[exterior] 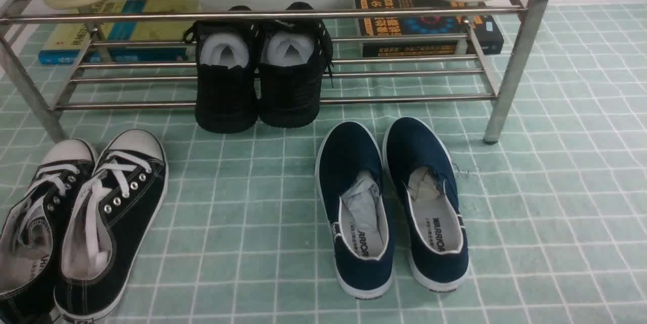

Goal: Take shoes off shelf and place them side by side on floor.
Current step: 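Grasp a shoe standing on the lower shelf of the shoe rack with the left gripper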

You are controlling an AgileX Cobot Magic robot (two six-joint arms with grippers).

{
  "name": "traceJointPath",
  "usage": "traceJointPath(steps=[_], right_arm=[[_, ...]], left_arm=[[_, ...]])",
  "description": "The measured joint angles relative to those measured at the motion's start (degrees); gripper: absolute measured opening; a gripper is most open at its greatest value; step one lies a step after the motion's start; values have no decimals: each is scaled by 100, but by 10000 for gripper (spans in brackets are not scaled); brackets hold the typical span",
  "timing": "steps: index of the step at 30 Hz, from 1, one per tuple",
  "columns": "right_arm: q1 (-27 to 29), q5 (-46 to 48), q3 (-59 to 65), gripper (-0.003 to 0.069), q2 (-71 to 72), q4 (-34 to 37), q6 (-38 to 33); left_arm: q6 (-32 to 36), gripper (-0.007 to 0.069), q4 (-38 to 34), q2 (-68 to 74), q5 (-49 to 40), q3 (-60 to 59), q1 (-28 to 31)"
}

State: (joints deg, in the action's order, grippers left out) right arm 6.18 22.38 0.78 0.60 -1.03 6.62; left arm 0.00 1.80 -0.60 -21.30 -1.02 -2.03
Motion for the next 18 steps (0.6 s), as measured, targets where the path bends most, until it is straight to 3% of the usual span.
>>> traceJointPath(steps=[18], right_arm=[[0,0,0,237,0,0,0]], left_arm=[[0,128,-16,0,0,0,0]])
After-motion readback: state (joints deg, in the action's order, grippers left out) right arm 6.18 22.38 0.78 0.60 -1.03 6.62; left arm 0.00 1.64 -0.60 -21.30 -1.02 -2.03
